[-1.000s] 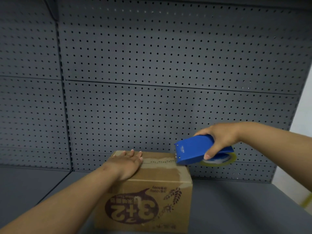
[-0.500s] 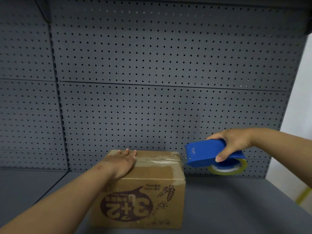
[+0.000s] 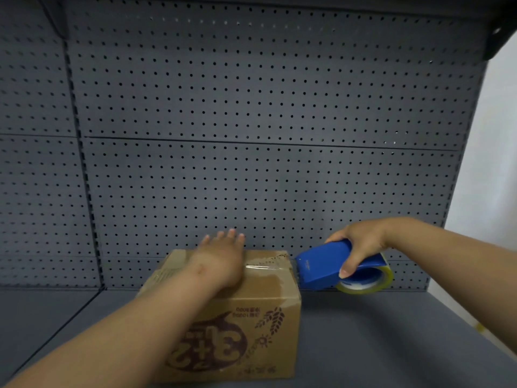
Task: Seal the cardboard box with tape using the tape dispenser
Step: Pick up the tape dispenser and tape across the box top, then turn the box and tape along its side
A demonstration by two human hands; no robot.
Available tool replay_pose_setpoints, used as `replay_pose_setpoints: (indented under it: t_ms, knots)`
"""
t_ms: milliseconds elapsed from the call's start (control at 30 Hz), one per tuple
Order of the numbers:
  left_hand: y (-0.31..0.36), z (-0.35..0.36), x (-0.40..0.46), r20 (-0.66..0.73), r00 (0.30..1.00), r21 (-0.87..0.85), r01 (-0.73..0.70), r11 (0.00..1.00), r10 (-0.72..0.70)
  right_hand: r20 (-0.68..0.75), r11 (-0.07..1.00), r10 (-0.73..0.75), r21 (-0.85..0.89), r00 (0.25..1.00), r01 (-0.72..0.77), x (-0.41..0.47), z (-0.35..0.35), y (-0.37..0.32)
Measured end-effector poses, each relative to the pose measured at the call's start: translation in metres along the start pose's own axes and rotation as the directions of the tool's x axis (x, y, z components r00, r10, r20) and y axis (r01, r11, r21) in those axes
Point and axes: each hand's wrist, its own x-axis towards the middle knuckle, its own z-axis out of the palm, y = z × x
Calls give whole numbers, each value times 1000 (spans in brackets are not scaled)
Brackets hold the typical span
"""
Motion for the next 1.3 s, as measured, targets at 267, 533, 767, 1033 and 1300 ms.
replay_pose_setpoints:
  t_ms: [267, 533, 767, 1033, 1300]
  knots:
    - [58, 19, 0, 101, 987, -238, -95, 967, 122, 27, 997, 60, -55, 998, -58, 4, -3, -16]
    - [57, 21, -1, 145, 981, -222, -92, 971, 126, 54, 904, 172, -405, 984, -136, 22, 13, -37]
    - [58, 16, -2, 116, 985, -112, -113, 987, 125, -168, 866, 220, -421, 961, -272, 32, 33, -20]
    - [99, 6, -14, 201, 979, 22, -44, 999, 38, -473, 924, 108, -277, 874, -264, 6, 22, -9]
    - [52, 6, -50, 93, 922, 84, -384, 919, 377, -633, 988, -86, -152, 770, -15, -18, 6, -24]
